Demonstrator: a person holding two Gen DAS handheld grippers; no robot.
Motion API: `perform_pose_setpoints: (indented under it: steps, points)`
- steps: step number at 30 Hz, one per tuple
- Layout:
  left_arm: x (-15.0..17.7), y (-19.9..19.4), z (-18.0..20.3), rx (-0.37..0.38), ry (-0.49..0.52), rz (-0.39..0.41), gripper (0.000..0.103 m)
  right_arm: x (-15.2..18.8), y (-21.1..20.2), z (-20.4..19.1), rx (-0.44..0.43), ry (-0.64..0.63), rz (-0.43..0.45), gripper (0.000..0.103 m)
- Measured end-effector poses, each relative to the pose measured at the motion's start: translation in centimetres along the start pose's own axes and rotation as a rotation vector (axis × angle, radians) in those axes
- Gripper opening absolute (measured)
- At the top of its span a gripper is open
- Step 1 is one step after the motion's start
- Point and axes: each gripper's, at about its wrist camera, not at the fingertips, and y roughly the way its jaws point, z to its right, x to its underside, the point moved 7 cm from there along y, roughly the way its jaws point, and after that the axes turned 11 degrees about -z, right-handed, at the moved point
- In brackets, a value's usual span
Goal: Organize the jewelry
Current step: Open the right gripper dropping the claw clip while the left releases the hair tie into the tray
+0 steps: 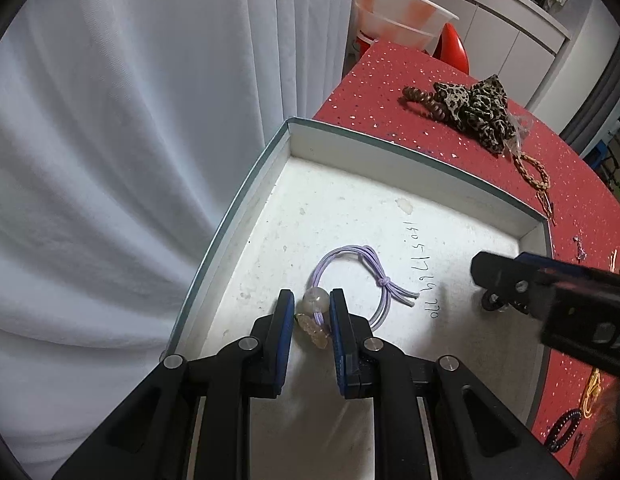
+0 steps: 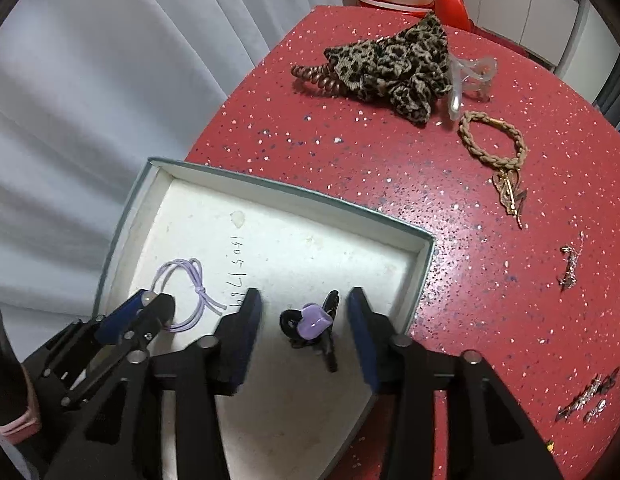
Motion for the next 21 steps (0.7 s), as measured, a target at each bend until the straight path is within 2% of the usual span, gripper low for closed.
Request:
perform_pose_setpoints:
  steps: [1,2,3,4,6,13,15,21]
  points:
    - [0.0,-0.1,0.0,-0.002,0.001,-0.001,0.030,0.1,-0.5,0.0,-0.005,-0.001,0.008,0.060]
    - [0.1,-0.2,0.0,-0.002,0.001,-0.002,0.050,0.1,-1.0,0.0,-0.008,-0.001,0.018,0.063]
    - [0.1,-0.4,-0.1,-0.006,-0.012,0.002,0.096,0.2,-1.6,0.0,-0.011,0.002,0.027,0.065]
    - [0.2,-0.9,-0.4,-0.004,-0.031,0.024,0.103,0.2,-1.9,0.1,-0.016,0.008,0.032,0.065]
    - [0.3,-1.7,-0.1,0.011,-0.032,0.038,0.103,0.4,-2.8,0.6,-0.042,0.032,0.037,0.066]
    - [1.0,-2.3,0.2,-0.029,-0.001,0.019,0.103,1.7,-4.8,2.5,-0.088,0.108,0.048,0.071]
    - [1.4,-2.6,0.4,-0.030,0.009,0.017,0.103,2.6,-5.5,3.3,-0.088,0.124,0.051,0.078]
    - [3.4,-4.0,2.0,-0.001,0.059,-0.023,0.103,6.4,-6.5,7.1,-0.078,0.223,0.036,0.079]
